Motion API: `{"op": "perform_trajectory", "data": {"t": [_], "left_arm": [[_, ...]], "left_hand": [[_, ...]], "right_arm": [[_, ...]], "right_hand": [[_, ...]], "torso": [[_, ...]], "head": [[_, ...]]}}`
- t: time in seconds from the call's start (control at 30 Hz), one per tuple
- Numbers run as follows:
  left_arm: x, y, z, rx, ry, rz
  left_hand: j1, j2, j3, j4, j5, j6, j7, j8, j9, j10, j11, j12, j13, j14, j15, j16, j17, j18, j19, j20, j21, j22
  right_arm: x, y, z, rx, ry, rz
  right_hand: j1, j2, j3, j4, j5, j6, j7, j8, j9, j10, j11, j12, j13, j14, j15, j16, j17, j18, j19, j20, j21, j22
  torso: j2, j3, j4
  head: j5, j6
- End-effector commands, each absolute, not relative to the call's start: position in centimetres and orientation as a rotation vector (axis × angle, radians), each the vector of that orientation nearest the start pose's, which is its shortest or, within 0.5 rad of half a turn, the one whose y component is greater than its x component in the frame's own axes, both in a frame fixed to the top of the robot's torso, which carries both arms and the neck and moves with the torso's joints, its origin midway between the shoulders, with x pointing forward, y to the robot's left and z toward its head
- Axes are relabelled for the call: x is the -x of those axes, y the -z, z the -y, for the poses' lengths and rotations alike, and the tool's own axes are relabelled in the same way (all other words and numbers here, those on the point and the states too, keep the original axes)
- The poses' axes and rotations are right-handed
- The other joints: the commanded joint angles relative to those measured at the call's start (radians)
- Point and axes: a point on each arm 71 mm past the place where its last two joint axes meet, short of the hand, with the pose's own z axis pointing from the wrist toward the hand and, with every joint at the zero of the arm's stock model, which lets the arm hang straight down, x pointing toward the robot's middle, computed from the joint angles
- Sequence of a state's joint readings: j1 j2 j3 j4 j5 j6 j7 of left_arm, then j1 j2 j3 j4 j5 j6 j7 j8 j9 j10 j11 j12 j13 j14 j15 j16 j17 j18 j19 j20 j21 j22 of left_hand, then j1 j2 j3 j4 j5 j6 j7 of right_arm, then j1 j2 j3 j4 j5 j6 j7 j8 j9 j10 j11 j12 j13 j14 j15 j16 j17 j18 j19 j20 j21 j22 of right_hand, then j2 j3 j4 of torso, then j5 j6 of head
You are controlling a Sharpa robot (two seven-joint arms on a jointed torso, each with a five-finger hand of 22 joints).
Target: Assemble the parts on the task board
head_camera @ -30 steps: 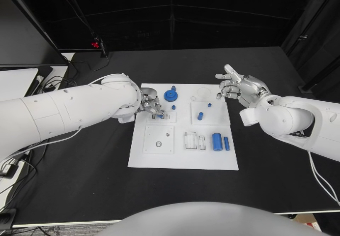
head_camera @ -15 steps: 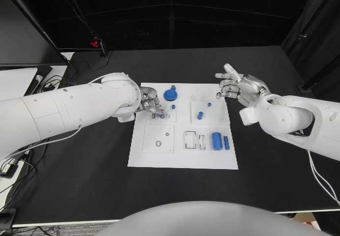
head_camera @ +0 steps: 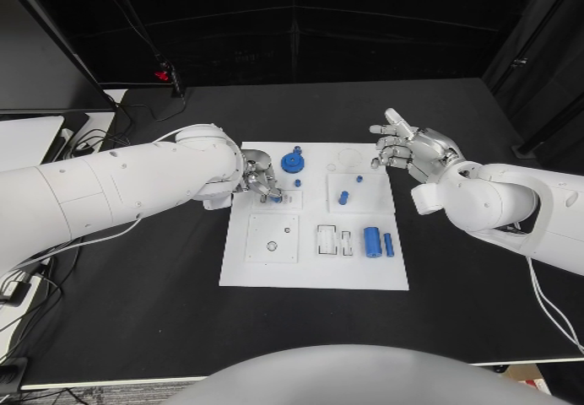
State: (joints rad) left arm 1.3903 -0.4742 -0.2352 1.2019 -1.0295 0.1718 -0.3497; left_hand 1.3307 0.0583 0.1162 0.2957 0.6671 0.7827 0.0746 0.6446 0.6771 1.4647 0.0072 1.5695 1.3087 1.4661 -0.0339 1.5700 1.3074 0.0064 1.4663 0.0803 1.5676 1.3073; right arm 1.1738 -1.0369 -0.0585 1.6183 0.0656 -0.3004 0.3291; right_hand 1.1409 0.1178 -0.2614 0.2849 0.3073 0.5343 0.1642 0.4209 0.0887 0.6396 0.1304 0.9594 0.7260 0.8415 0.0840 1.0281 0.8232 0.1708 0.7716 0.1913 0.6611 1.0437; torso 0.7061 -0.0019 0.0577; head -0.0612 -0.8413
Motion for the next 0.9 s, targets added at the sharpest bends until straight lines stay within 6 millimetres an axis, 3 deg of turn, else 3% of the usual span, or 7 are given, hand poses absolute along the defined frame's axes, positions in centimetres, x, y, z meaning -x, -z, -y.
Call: {"op": "perform_trajectory", "data": {"t": [0.03, 0.9], "left_arm": [[-53.25, 20.89, -11.71, -0.09, 0.454, -2.323], [-53.35, 20.94, -11.48, -0.071, 0.452, -2.302]], "left_hand": [[-0.009, 0.003, 0.007, -0.002, -0.009, -0.004, -0.004, -0.004, 0.0, 0.106, 0.005, 0.001, 0.262, 0.105, -0.003, 0.001, 0.263, -0.006, 0.104, -0.001, 0.003, 0.263], [-0.008, 0.012, 0.02, -0.004, -0.019, -0.006, -0.005, -0.007, 0.006, 0.106, 0.004, 0.001, 0.262, 0.105, -0.001, 0.001, 0.263, -0.006, 0.104, 0.001, 0.003, 0.263]], "right_arm": [[-45.99, 19.34, 27.6, -1.295, -1.44, -1.439], [-46.06, 19.38, 27.53, -1.295, -1.442, -1.44]], "right_hand": [[-0.001, 0.01, -0.006, 0.002, -0.005, -0.01, 0.013, 0.005, -0.001, -0.007, 0.002, 0.007, -0.001, -0.008, 0.001, 0.007, -0.001, 0.009, -0.003, 0.003, -0.004, -0.001], [-0.002, 0.011, -0.007, 0.002, -0.004, -0.011, 0.013, 0.006, -0.001, -0.008, 0.002, 0.008, -0.003, -0.009, 0.001, 0.008, -0.002, 0.009, -0.003, 0.003, -0.004, -0.001]], "torso": [[0.0, -0.0005, -0.0006], [0.0, 0.0, 0.0001]], "head": [[-0.001, -0.001], [-0.002, 0.001]]}}
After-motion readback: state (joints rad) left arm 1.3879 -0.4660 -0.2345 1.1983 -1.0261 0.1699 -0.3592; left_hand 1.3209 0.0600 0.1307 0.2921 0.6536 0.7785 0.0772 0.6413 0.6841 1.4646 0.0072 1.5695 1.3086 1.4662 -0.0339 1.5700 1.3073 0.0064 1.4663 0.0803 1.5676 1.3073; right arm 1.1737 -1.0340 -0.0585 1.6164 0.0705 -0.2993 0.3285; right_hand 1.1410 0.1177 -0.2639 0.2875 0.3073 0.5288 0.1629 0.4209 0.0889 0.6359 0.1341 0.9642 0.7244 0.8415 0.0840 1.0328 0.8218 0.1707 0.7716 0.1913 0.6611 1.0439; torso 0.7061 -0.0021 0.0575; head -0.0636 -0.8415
